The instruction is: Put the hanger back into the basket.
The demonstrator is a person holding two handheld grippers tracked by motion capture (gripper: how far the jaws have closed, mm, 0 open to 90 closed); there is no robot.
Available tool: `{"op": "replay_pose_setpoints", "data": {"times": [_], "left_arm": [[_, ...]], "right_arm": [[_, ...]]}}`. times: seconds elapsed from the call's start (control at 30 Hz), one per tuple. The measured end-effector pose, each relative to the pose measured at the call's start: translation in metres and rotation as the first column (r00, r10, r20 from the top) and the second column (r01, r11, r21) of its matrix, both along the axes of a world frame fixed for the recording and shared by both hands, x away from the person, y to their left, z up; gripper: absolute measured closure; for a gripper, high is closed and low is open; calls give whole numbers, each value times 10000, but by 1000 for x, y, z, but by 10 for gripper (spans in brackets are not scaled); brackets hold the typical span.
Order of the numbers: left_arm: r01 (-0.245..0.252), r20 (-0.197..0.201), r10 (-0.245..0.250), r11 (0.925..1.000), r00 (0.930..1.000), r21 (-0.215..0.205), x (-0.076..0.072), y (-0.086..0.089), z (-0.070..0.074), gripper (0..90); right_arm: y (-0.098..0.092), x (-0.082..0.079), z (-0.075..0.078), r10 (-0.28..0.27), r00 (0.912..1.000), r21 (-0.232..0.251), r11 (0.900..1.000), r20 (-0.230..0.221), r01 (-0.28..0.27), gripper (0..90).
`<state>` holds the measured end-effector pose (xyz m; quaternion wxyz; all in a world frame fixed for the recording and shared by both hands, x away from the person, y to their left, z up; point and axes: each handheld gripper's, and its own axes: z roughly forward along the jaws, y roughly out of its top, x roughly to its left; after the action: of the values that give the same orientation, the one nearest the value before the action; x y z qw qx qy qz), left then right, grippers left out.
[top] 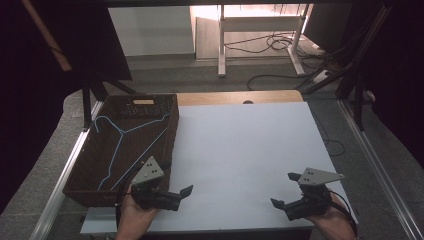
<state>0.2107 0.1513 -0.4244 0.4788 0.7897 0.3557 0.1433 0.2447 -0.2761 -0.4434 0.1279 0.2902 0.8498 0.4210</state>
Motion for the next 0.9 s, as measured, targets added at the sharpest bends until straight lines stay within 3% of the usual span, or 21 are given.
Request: {"op": "replay_pose_setpoints", "data": {"times": [0.43, 0.63, 0.9], "left_arm": [[93, 8, -93, 9998, 10000, 170, -23, -3, -16, 1], [37, -8, -37, 10000, 10000, 60, -33, -1, -23, 1], [42, -27, -41, 9996, 10000, 262, -44, 0, -33, 3]], "right_arm": [[-11, -13, 1, -359, 9980, 260, 9991, 524, 346, 0], [-20, -20, -2, -675, 9953, 339, 9973, 696, 652, 0], [-30, -24, -12, -960, 9946, 251, 9952, 393, 950, 0]]}}
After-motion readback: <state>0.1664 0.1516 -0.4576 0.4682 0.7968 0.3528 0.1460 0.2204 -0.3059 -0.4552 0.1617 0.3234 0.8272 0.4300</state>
